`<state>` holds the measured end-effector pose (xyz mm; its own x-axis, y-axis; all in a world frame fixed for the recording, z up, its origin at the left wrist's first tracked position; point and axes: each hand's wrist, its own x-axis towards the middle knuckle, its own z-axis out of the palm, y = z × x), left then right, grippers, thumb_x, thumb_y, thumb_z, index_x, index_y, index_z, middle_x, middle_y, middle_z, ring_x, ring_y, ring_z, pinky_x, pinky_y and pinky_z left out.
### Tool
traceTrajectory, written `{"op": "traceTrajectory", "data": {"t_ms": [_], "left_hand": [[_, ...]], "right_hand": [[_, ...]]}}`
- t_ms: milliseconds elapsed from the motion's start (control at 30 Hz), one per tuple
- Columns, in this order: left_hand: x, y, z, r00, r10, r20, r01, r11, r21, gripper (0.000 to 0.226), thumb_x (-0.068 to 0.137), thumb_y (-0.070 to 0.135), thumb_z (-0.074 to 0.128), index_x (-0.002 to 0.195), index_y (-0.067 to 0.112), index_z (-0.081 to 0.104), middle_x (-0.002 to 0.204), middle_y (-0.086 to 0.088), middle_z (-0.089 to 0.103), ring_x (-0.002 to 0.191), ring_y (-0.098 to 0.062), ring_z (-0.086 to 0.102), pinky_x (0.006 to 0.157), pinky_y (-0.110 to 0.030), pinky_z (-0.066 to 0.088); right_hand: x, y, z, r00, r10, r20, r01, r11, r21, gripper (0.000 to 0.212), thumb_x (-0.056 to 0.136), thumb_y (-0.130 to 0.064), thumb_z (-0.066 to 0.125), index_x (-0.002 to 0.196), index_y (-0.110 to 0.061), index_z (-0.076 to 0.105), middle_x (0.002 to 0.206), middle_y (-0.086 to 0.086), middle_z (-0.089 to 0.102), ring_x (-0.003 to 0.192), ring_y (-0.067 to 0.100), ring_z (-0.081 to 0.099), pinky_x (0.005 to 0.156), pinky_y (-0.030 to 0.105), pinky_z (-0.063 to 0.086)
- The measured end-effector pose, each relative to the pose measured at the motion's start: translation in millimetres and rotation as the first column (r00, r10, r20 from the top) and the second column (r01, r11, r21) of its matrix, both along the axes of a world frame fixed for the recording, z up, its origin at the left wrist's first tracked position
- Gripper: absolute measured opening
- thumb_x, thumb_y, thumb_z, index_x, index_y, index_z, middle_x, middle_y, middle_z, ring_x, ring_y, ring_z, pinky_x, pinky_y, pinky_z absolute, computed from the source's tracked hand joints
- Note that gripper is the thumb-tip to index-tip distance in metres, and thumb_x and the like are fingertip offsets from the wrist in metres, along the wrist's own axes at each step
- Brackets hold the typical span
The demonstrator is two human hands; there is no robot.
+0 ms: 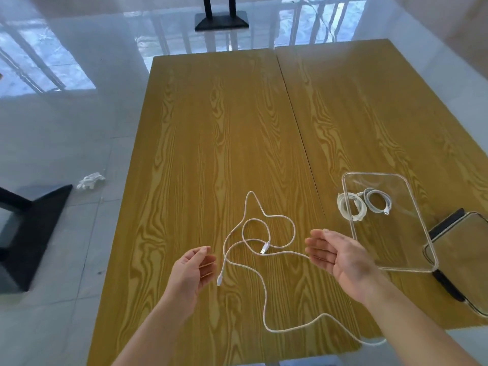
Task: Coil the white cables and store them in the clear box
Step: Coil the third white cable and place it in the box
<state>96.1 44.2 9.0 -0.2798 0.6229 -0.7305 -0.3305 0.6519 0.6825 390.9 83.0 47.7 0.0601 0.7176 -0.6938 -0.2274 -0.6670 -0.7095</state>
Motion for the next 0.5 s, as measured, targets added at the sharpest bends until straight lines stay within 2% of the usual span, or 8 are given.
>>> {"op": "traceTrajectory", "data": {"t_ms": [133, 267, 333, 400, 500], "left_hand": [[-15.4, -13.4, -13.6, 0.995, -0.083, -0.06, 0.083, 0.997, -0.007, 0.016, 0.099, 0.018, 0.057, 0.101, 0.008, 0.069, 0.082, -0.007, 0.071, 0.075, -0.019, 0.064, 0.079, -0.038, 0.053], [-10.0, -6.4, -19.5, 0.951, -0.25, -0.179, 0.252, 0.968, -0.013, 0.012, 0.098, 0.019, 0.06, 0.099, 0.013, 0.071, 0.084, -0.005, 0.072, 0.078, -0.017, 0.065, 0.073, -0.03, 0.055], [-3.0, 6.2, -23.5, 0.895, -0.346, -0.281, 0.361, 0.933, 0.001, 0.009, 0.096, 0.021, 0.062, 0.099, 0.018, 0.07, 0.086, 0.0, 0.072, 0.08, -0.015, 0.066, 0.071, -0.025, 0.053], [4.2, 19.7, -28.6, 0.794, -0.444, -0.415, 0.481, 0.877, -0.017, 0.009, 0.095, 0.024, 0.063, 0.1, 0.02, 0.069, 0.089, 0.004, 0.072, 0.083, -0.012, 0.067, 0.068, -0.018, 0.05], [12.2, 35.4, -38.1, 0.649, -0.534, -0.541, 0.592, 0.802, -0.082, 0.014, 0.095, 0.023, 0.062, 0.106, 0.017, 0.069, 0.091, 0.006, 0.069, 0.084, -0.006, 0.065, 0.064, -0.013, 0.048]], "right_hand": [[-19.4, 0.7, -8.1, 0.995, 0.088, 0.046, -0.087, 0.996, -0.031, 0.025, 0.104, -0.013, 0.047, 0.111, 0.001, 0.066, 0.105, 0.023, 0.07, 0.093, 0.034, 0.067, 0.088, 0.046, 0.055], [-34.7, 10.7, -22.4, 0.978, 0.178, 0.113, -0.167, 0.981, -0.097, 0.021, 0.101, -0.014, 0.054, 0.111, 0.0, 0.066, 0.097, 0.019, 0.071, 0.085, 0.029, 0.067, 0.08, 0.041, 0.058], [-42.6, 16.1, -31.0, 0.959, 0.232, 0.164, -0.213, 0.969, -0.123, 0.02, 0.099, -0.016, 0.058, 0.11, -0.002, 0.068, 0.096, 0.016, 0.071, 0.084, 0.026, 0.067, 0.078, 0.038, 0.059], [-50.4, 19.5, -37.2, 0.914, 0.318, 0.251, -0.29, 0.946, -0.145, 0.017, 0.098, -0.019, 0.059, 0.105, -0.008, 0.069, 0.095, 0.013, 0.07, 0.083, 0.021, 0.065, 0.079, 0.035, 0.06], [-58.5, 21.8, -43.8, 0.783, 0.463, 0.415, -0.421, 0.886, -0.195, 0.015, 0.099, -0.024, 0.057, 0.106, -0.017, 0.068, 0.094, 0.003, 0.068, 0.084, 0.016, 0.064, 0.084, 0.034, 0.06]]}}
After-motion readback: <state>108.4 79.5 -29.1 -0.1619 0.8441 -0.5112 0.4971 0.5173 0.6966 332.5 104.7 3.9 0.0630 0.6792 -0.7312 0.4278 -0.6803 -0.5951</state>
